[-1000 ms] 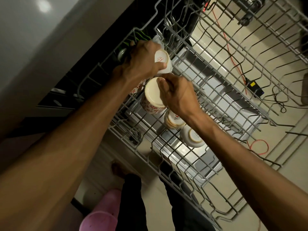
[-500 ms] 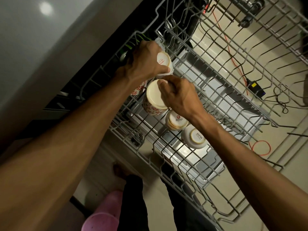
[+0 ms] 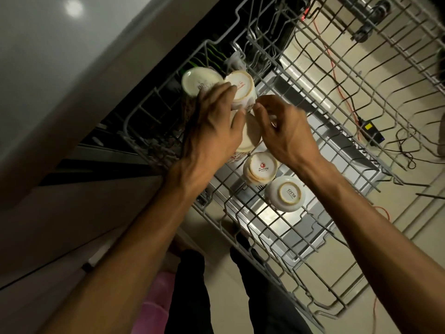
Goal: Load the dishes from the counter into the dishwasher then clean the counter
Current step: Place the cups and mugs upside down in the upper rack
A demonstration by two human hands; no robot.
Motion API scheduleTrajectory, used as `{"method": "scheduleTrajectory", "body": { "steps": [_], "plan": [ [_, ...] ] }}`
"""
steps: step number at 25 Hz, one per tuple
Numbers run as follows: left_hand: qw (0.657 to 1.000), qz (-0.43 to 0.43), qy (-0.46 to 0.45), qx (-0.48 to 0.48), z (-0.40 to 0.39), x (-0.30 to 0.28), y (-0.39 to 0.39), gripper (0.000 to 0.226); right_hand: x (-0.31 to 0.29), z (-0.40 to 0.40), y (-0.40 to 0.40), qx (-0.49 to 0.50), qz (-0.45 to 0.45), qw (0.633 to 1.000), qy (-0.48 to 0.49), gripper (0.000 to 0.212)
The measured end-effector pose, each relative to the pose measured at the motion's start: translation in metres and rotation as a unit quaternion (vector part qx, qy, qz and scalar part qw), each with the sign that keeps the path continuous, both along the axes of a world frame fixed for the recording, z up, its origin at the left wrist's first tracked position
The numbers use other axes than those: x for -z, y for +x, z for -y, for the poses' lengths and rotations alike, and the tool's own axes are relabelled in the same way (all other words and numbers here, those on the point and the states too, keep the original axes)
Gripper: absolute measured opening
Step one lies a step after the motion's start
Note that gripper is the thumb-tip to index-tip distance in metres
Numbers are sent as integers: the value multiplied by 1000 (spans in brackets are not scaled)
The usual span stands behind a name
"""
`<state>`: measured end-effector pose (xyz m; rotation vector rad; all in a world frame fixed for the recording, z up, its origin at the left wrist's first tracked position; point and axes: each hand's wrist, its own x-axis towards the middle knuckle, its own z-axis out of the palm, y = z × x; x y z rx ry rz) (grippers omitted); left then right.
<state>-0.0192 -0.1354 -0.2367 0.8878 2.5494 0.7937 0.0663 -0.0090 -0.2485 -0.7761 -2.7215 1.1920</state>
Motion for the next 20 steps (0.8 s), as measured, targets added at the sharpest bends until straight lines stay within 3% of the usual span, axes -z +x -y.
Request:
{"method": "scheduleTrajectory", "body": {
  "steps": [12,20],
  "plan": [
    [983,145,59,-95,74,-86,86,53,-107,56,66,-16,-4,1000,12,43],
    [969,114,110,-191,137,-182,88,52,-209,133,48,-91,-50,995,6,44]
  ]
}}
